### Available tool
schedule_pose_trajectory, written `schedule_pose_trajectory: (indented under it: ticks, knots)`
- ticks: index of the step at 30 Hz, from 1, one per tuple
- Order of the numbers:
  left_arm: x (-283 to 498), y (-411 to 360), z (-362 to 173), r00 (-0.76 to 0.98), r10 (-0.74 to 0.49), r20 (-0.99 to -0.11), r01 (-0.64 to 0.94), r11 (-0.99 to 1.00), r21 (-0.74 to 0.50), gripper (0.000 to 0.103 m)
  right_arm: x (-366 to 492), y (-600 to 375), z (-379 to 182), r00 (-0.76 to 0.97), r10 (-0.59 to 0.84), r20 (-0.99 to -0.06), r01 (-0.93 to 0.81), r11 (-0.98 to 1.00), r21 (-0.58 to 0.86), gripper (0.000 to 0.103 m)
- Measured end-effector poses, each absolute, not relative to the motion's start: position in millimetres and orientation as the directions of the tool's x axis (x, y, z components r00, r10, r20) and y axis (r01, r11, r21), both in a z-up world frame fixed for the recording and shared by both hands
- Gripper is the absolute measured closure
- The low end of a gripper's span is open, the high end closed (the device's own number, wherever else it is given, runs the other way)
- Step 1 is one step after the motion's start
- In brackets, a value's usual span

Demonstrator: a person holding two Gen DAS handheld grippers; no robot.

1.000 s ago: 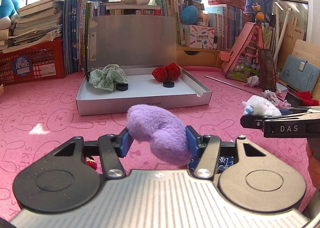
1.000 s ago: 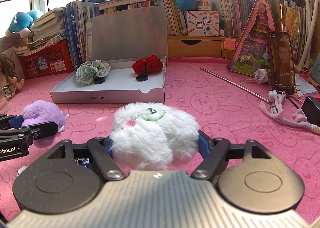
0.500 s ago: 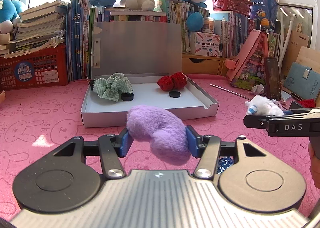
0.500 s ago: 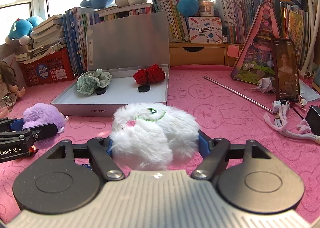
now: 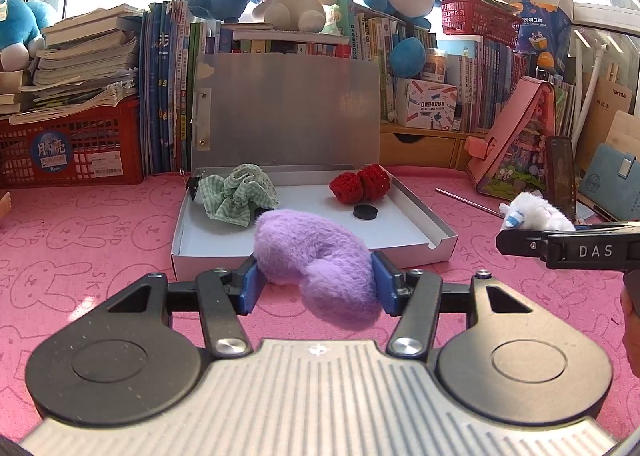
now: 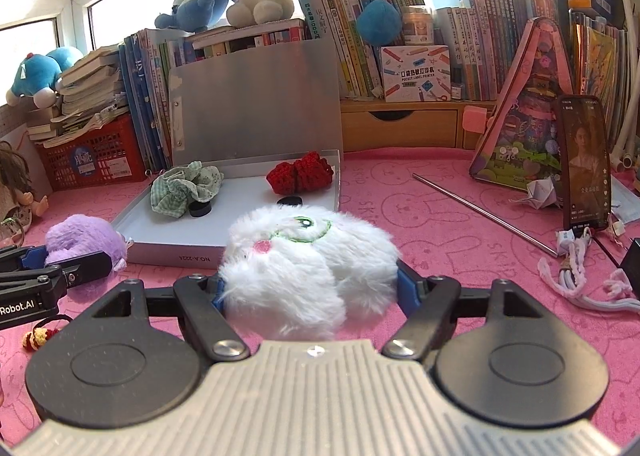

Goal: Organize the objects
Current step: 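Lift the purple heart and white fluffy ball and carry both toward the box, then lower the purple heart and white ball into the box and open both tools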

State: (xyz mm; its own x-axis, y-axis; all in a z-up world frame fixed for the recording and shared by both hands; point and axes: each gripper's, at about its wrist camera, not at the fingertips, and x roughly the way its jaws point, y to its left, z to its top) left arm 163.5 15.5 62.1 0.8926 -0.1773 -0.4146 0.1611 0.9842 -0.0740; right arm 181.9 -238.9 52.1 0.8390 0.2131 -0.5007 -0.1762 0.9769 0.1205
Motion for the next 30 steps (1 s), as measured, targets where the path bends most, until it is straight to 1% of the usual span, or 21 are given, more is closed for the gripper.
schedule_pose_trajectory:
  ticks: [19,30]
  knots:
    - [217.2,25.4,70.4,0.902,-0.14,-0.408,0.111,0.989,-0.094,0.041,238.7,-229.0,51.2,0.808,0.231,-0.543,-0.16,0.971,0.176,0.027]
    - [251.0,35.0,61.9,0.893,-0.117,-0.435,0.077,0.991,-0.109,0.041,274.1,-222.4,42.8,0.784,0.228,-0.577,-0.144,0.971,0.188,0.027]
